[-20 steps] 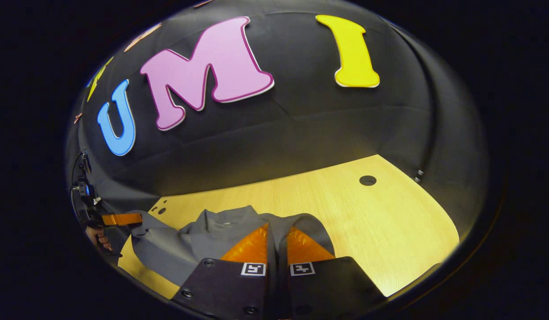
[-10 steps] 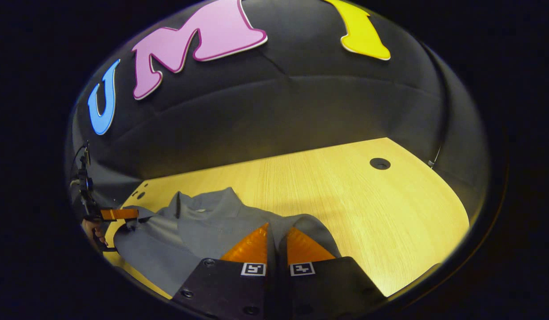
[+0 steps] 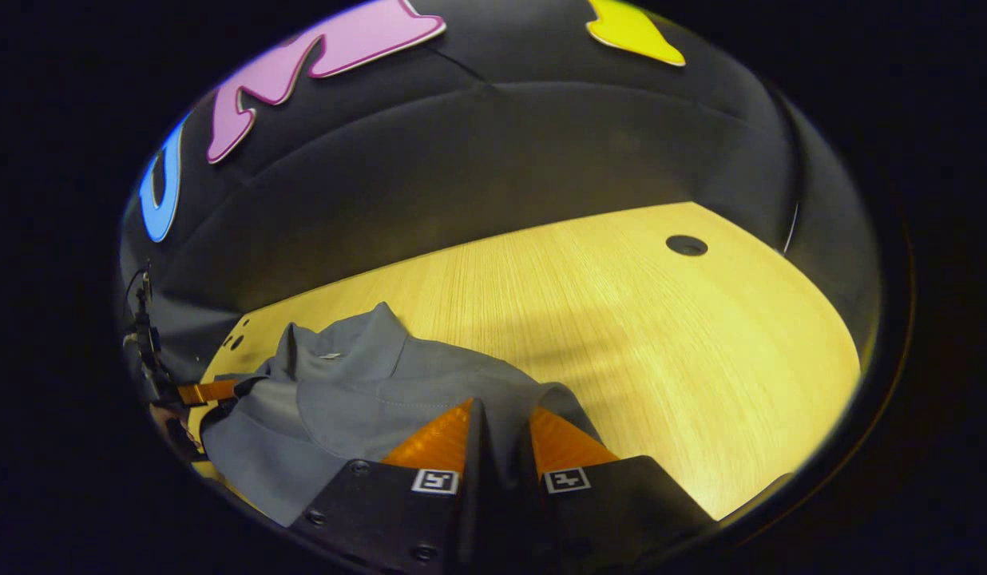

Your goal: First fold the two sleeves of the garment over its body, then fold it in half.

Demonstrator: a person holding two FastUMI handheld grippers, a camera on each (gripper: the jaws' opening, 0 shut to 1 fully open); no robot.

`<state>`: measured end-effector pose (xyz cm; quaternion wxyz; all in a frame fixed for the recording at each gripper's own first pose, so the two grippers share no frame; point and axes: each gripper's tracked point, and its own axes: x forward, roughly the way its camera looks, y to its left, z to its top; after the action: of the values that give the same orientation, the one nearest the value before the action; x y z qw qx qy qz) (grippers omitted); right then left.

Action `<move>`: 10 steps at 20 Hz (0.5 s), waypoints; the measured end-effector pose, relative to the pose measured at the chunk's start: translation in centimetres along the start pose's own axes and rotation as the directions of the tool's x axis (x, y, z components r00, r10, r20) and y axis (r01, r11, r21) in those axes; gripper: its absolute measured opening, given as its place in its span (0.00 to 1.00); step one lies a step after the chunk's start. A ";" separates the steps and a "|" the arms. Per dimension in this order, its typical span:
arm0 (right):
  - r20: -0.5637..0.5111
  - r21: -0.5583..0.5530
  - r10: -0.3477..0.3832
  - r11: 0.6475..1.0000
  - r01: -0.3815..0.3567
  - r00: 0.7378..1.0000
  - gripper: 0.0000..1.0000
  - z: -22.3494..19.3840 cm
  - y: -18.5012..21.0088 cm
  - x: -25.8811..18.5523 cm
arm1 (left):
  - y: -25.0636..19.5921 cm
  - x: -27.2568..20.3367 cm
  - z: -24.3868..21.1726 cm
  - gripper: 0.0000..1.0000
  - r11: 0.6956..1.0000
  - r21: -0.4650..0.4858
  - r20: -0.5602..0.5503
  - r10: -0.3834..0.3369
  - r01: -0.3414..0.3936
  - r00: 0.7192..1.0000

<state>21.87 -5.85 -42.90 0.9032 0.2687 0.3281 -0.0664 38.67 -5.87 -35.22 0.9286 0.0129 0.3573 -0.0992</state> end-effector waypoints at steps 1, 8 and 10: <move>0.001 0.011 0.010 1.000 -0.010 1.000 0.28 0.2 0.3 0.0 | 0.1 -0.2 -0.1 0.36 1.000 0.010 -0.004 0.008 -0.008 1.000; 0.017 -0.095 -0.028 0.995 0.029 0.999 0.79 0.5 -0.1 -2.5 | 0.0 -2.4 -0.2 0.97 1.000 0.018 0.045 0.018 -0.019 0.999; 0.038 -0.100 -0.034 0.994 0.038 0.999 0.83 1.4 0.1 -3.7 | 0.1 -3.9 0.0 0.96 1.000 0.020 0.069 0.023 -0.024 0.997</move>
<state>19.83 -6.74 -39.62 0.9201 0.2156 0.3192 -0.0710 35.87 -5.06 -32.65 0.9413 0.0234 0.3239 -0.0922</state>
